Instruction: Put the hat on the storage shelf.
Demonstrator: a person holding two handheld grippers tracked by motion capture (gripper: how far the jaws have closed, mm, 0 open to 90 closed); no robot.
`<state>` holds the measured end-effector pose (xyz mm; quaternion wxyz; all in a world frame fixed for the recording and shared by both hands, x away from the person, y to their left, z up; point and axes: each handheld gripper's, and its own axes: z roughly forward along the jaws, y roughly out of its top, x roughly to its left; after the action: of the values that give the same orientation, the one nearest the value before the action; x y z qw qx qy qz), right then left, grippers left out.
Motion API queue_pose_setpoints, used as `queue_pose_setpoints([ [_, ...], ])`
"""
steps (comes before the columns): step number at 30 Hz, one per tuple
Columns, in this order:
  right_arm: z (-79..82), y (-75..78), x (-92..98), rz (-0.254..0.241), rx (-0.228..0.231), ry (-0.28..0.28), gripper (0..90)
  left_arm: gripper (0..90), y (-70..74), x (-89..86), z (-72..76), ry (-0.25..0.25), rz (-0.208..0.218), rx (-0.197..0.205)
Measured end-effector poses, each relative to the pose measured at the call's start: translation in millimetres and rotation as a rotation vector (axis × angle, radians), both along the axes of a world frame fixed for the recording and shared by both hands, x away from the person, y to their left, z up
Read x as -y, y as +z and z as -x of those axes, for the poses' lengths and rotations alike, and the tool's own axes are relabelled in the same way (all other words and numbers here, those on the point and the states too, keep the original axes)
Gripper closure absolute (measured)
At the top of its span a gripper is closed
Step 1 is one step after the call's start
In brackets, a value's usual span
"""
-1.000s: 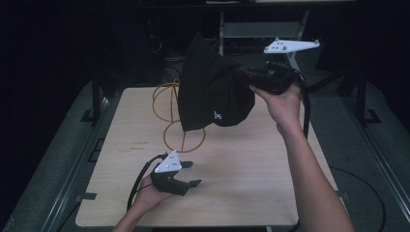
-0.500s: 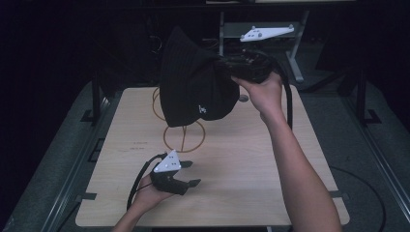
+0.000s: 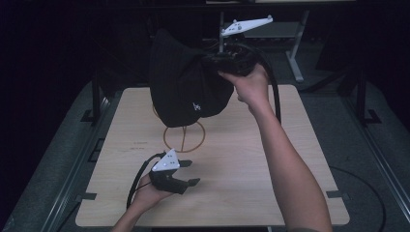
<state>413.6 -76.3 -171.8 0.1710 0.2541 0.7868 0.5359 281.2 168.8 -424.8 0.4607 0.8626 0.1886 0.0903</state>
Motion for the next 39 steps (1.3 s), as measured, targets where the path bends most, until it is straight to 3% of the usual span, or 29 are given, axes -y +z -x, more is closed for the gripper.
queue_pose_setpoints([
  [13, -16.4, 5.4, -29.6, 0.062, -0.007, 0.028, 88.7, 31.6, -0.1, 1.0, 1.4, -0.008, 0.001, 0.0],
  [39, -43.6, -4.8, -87.4, 0.083, -0.041, 0.063, 88.6, 31.3, -0.7, 2.8, 0.9, -0.019, 0.005, -0.006],
])
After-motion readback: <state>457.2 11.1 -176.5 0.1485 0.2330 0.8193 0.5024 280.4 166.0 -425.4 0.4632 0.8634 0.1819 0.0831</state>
